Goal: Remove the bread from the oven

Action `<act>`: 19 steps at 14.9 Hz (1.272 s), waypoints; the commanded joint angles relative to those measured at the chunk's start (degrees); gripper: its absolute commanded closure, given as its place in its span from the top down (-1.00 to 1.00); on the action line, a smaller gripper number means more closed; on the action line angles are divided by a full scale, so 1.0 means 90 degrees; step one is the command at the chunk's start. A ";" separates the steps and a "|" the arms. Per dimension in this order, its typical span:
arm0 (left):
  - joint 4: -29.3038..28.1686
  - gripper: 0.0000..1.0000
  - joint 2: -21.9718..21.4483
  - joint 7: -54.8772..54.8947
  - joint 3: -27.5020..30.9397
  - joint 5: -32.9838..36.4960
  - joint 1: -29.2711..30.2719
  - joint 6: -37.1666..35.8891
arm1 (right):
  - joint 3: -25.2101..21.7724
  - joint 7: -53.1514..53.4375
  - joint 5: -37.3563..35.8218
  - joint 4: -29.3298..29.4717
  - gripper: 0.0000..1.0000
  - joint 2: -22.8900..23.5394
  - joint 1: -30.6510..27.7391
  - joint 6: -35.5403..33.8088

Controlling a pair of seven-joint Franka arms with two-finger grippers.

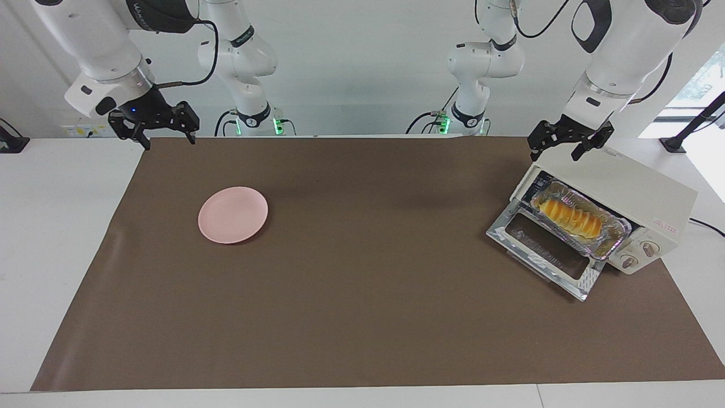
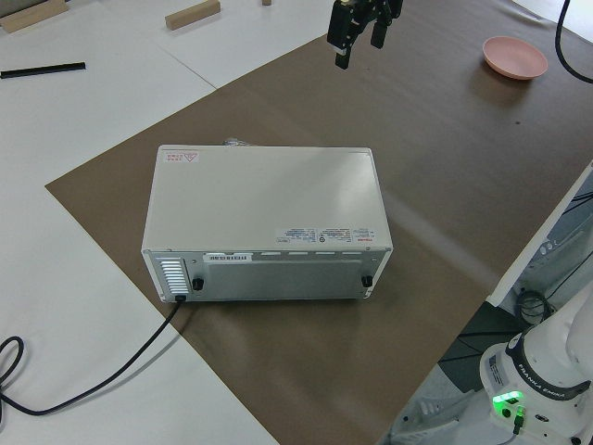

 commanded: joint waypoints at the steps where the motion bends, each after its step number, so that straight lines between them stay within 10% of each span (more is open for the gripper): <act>1: -0.0142 1.00 -0.0066 -0.0083 0.0035 -0.0062 -0.0054 0.0139 | 0.0035 -0.0068 -0.0047 -0.0132 1.00 -0.0121 -0.0049 0.0031; 10: -0.0123 1.00 -0.0028 -0.0522 0.0055 -0.0257 0.0112 0.0344 | 0.0035 -0.0068 -0.0047 -0.0132 1.00 -0.0121 -0.0049 0.0031; 19: 0.1235 1.00 0.1924 -0.1516 0.0123 0.0210 0.0161 0.0585 | 0.0035 -0.0068 -0.0047 -0.0132 1.00 -0.0120 -0.0049 0.0031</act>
